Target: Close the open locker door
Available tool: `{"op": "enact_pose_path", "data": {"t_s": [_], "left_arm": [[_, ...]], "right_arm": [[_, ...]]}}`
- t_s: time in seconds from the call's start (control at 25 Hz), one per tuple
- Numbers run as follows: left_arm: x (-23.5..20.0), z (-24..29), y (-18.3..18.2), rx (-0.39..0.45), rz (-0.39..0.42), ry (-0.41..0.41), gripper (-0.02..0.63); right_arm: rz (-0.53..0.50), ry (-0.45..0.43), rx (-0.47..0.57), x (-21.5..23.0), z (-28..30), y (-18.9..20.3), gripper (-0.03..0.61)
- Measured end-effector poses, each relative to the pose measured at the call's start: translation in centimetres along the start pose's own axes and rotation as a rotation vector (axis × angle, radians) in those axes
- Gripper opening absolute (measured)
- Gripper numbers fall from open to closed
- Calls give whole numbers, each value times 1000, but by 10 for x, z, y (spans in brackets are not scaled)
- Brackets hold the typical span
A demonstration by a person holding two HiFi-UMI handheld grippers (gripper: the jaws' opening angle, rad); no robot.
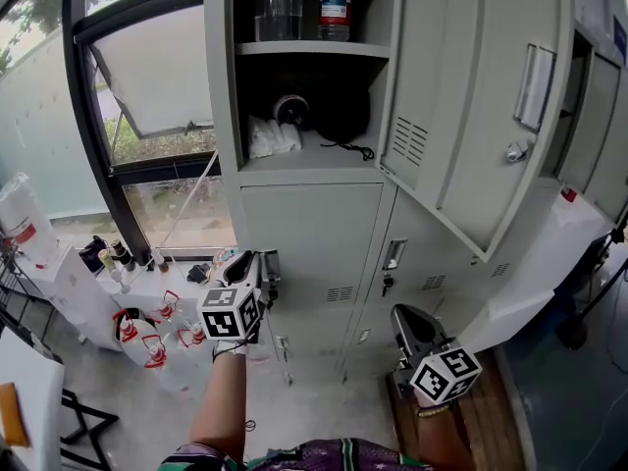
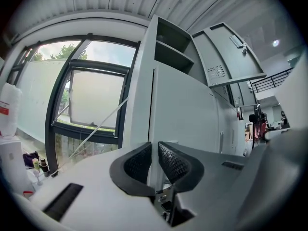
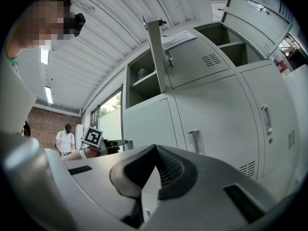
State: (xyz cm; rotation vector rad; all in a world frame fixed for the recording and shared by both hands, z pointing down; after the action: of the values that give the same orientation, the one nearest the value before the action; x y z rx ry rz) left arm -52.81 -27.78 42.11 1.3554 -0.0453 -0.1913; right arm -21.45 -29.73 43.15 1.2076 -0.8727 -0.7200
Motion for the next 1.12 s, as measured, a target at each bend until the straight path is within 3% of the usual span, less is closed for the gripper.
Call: {"op": "enact_pose_path", "data": {"t_s": [0.52,1.12], "left_arm": [[-11,8,-3,-15,-17,-48,40],[-21,-10,10,-6,-108,-4,28]], "right_arm": [[11,17,-9,3,-2,5,6],[2,53,-18,4,-13,0,7]]}}
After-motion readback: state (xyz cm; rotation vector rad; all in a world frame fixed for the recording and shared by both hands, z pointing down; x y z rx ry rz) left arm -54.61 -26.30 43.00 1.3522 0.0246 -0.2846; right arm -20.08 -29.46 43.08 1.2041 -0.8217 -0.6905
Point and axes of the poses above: the fingertips, and each gripper's own axes: z forward along the fingers, x to its right, y out of its underside, the point moved 2 cm from there along -z, backward along the fingers, and after that the axes turned 10 degrees about -x, right-handed, at the moved point
